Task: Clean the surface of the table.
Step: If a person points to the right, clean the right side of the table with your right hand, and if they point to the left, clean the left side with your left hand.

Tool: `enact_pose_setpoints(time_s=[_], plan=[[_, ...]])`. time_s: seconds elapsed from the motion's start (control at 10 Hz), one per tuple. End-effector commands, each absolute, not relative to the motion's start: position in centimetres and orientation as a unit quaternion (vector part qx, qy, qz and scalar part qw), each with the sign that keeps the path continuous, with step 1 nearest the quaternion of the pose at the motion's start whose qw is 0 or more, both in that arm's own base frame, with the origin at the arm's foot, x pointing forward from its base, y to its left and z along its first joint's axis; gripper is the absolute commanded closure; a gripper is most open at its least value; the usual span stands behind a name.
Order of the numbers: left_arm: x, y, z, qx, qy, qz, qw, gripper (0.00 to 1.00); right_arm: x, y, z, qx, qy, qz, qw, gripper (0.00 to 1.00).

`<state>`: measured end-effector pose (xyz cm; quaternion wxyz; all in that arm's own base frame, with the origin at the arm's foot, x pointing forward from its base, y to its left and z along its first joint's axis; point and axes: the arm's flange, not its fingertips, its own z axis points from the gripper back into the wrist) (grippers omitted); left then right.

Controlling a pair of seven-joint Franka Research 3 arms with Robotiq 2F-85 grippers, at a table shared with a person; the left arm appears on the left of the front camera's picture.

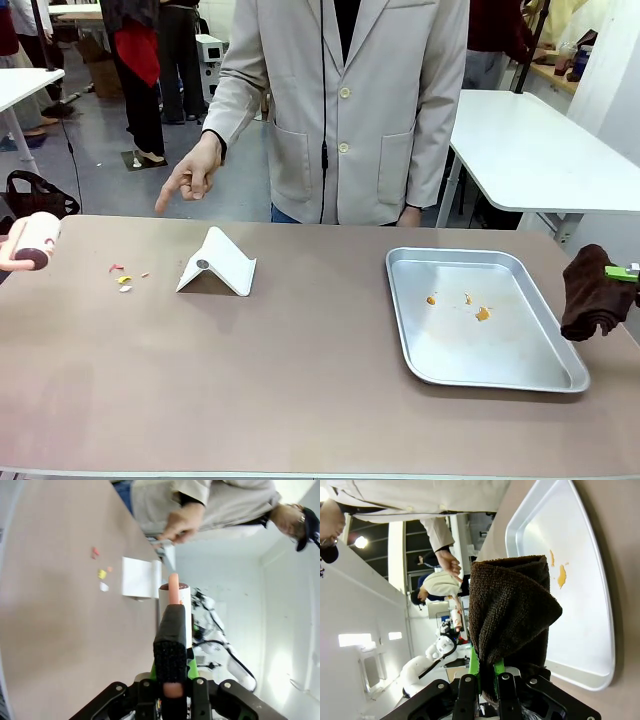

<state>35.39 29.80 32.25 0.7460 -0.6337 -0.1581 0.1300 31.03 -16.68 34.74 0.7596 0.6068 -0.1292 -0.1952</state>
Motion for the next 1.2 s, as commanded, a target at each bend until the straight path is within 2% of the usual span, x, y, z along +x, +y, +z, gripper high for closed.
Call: enact_pose_setpoints(time_s=[0.0, 0.3, 0.6, 0.9, 1.1], plan=[[35.0, 27.4, 32.8, -0.589, -0.169, 0.145, 0.777, 0.78, 30.9, -16.8, 34.9, 0.608, -0.131, -0.195, 0.759, 1.0], [36.3, 25.8, 33.2, -0.528, -0.18, 0.18, 0.81, 0.78, 30.9, -16.8, 34.9, 0.608, -0.131, -0.195, 0.759, 1.0], [37.5, 23.5, 32.4, -0.478, -0.163, 0.182, 0.844, 0.78, 30.9, -16.8, 34.9, 0.608, -0.131, -0.195, 0.759, 1.0], [38.3, 22.2, 32.2, -0.437, -0.201, 0.198, 0.854, 0.78, 30.9, -16.8, 34.9, 0.608, -0.131, -0.195, 0.759, 1.0], [38.7, 21.9, 31.9, -0.426, -0.194, 0.206, 0.859, 0.78, 30.9, -16.8, 34.9, 0.608, -0.131, -0.195, 0.759, 1.0]])
